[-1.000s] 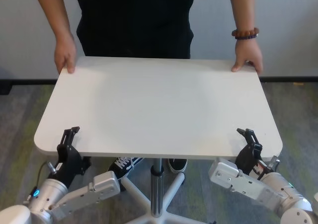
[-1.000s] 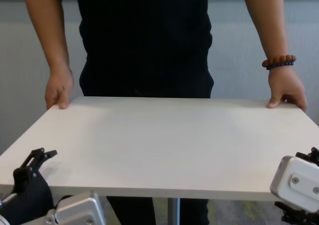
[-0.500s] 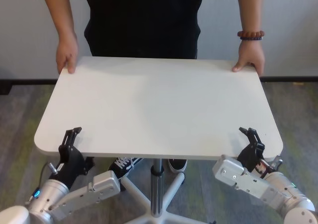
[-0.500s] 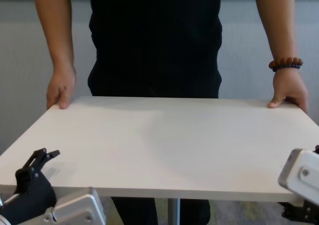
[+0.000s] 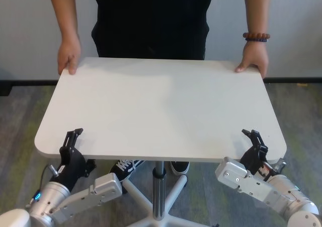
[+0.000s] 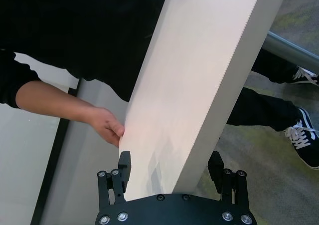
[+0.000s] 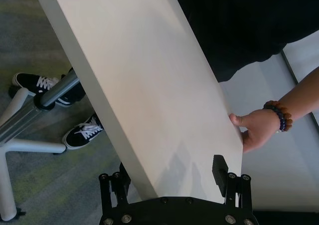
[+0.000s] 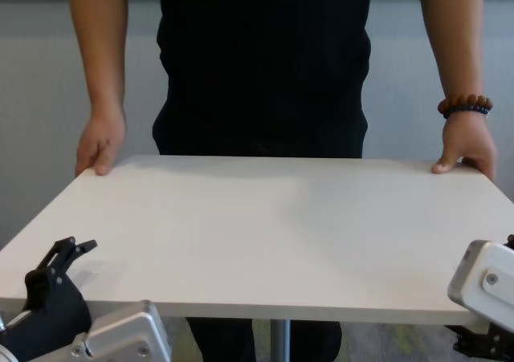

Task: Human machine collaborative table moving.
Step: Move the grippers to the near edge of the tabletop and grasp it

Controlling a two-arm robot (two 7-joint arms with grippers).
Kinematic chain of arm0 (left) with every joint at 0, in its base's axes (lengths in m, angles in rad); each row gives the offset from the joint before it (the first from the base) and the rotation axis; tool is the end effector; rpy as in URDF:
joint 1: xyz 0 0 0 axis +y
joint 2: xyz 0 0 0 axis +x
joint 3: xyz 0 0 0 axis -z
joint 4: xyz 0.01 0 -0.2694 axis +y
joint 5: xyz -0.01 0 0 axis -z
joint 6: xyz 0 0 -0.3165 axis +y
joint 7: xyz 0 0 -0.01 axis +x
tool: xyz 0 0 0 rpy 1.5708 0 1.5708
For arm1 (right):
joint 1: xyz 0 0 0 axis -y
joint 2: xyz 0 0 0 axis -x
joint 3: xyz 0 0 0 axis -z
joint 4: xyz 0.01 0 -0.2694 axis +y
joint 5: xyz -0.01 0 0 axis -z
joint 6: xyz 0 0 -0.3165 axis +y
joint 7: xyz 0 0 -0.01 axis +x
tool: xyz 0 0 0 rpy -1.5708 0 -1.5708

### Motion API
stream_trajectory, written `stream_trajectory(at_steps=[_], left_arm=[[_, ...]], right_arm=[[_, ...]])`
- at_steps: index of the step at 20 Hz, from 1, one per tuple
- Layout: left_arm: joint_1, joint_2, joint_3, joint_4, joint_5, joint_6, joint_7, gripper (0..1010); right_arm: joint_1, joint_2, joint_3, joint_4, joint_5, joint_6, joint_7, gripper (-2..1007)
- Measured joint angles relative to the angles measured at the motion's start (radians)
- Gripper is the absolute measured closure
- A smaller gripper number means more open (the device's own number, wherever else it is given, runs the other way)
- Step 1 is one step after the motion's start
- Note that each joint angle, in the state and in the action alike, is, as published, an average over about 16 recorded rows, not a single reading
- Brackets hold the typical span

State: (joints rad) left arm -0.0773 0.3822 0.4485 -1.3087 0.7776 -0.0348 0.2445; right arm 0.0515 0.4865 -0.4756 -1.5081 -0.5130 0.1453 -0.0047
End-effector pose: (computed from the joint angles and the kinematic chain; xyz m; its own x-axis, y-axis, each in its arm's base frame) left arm 0.3200 0.0055 -0.3659 0.1786 0.3403 0.9232 -0.9639 0.2487 0.0948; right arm 0.3152 -0.0057 -0.3218 0.3808 -0.4444 0.8109 0.9219 0.2507 -0.2955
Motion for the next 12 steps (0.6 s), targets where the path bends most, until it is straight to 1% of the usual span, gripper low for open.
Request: stream_trajectory(at_steps=[12], left_arm=[[-0.002, 0.002, 0.004, 0.001, 0.006, 0.006, 0.003, 7]], right_arm=[[0.001, 0.003, -0.005, -0.001, -0.005, 0.007, -0.001, 0]])
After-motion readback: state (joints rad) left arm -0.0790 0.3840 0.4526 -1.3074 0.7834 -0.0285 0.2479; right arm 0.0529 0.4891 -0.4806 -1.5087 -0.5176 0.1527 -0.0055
